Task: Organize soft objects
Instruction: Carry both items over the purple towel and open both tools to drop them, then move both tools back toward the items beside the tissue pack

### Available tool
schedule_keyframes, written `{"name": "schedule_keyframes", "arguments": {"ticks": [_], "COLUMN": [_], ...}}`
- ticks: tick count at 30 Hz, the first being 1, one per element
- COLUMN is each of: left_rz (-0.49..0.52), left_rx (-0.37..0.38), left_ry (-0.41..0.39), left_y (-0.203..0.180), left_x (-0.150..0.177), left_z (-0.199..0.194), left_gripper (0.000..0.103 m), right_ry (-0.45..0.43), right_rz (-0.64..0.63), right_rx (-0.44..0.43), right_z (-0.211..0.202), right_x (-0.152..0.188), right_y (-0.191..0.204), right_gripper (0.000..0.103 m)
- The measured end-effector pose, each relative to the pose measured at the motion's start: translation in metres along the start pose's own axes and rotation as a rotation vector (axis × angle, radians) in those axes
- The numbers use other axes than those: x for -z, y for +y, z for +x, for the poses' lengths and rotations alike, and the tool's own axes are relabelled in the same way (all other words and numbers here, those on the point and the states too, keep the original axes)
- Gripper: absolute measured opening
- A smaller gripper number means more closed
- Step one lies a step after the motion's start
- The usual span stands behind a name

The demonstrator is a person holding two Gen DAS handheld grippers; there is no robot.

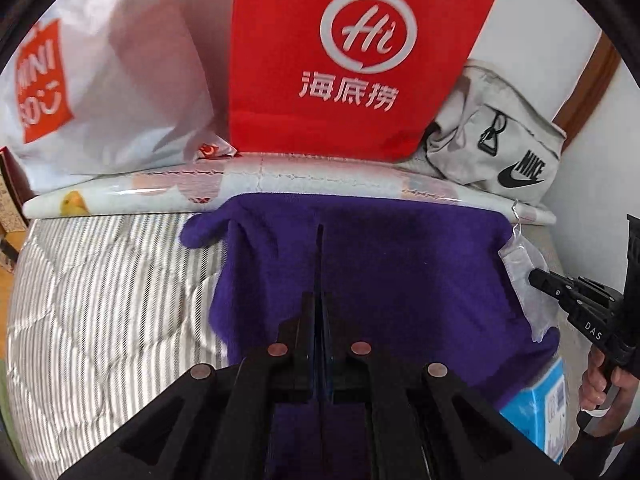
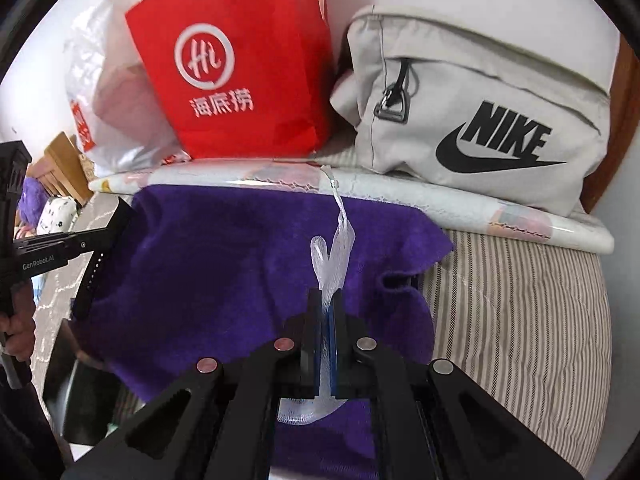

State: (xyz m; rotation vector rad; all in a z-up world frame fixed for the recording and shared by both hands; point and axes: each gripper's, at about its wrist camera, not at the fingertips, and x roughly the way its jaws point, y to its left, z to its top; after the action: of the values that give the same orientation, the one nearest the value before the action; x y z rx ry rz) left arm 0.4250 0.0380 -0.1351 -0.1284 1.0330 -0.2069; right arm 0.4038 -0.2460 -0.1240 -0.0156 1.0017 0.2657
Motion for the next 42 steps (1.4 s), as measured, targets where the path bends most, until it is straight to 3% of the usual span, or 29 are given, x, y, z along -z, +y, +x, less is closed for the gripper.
{"name": "schedule_keyframes", "arguments": {"ticks": [17, 20, 22, 24, 27, 30, 34, 38, 42], "left_rz": [-0.035, -0.041, -0.041, -0.030, -0.027, -0.017, -0.005, 0.003, -0.028], "left_rx": [-0.003, -0.002, -0.011, -0.024, -0.048, -0.096, -0.182, -0.173, -0.133], "left_ry": [0.097, 0.105, 0.098, 0.087, 0.071, 0.046, 0.009, -0.039, -0.145], "left_y": [0.013, 0.014, 0.014, 0.014, 0.013, 0.009, 0.002, -0.004, -0.007], "left_x": [-0.017, -0.018, -0.018, -0.017, -0.012, -0.003, 0.013, 0.034, 0.066], "left_z": [0.046, 0.042, 0.035, 0.025, 0.008, -0.015, -0.049, -0.078, -0.111], "left_gripper": [0.004, 0.017, 0.024, 0.027, 0.042, 0.054, 0.055, 0.055, 0.055], "right_ry": [0.138, 0.143, 0.128, 0.106, 0.084, 0.084, 0.080, 0.001, -0.080], "right_rz": [-0.049, -0.069, -0.075, -0.069, -0.045, -0.019, -0.010, -0.025, -0.033], "right_rx": [0.019, 0.017, 0.029, 0.024, 0.030, 0.037, 0.050, 0.028, 0.025], "right_z": [0.049, 0.049, 0.045, 0.037, 0.023, 0.009, -0.017, -0.056, -0.091], "right_x": [-0.015, -0.015, -0.015, -0.015, -0.014, -0.014, -0.006, 0.010, 0.030], "right_y": [-0.001, 0.003, 0.005, 0.005, 0.002, 0.001, 0.007, 0.016, 0.027], "right_gripper": [0.008, 0.027, 0.048, 0.058, 0.066, 0.068, 0.070, 0.071, 0.071]}}
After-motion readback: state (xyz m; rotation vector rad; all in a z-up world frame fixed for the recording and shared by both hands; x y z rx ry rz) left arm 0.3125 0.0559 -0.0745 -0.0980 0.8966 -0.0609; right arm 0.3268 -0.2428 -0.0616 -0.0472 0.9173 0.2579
